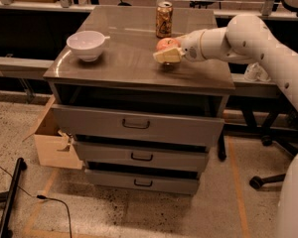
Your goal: Place apple into white bowl
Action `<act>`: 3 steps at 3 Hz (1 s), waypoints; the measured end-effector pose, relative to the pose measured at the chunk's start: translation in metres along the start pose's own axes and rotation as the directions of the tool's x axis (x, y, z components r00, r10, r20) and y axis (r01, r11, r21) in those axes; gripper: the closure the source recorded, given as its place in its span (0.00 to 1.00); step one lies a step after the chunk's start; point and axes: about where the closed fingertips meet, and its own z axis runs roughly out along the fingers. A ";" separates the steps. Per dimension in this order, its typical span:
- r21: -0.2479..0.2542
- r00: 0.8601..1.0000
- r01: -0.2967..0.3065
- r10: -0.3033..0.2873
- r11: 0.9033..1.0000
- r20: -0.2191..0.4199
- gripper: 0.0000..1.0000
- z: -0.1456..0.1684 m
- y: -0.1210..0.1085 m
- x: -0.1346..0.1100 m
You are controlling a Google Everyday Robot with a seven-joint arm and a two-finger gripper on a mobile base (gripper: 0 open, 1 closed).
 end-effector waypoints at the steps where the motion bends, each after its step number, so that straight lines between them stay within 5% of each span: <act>1: -0.071 0.997 0.048 -0.044 0.996 0.066 0.84 0.007 0.011 -0.036; 2: -0.185 0.988 0.119 -0.098 0.976 0.116 1.00 0.027 0.036 -0.077; 3: -0.293 0.982 0.179 -0.152 0.939 0.114 1.00 0.054 0.068 -0.095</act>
Offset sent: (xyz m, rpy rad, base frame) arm -0.0034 0.1170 0.0910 0.0751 -0.1038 0.3981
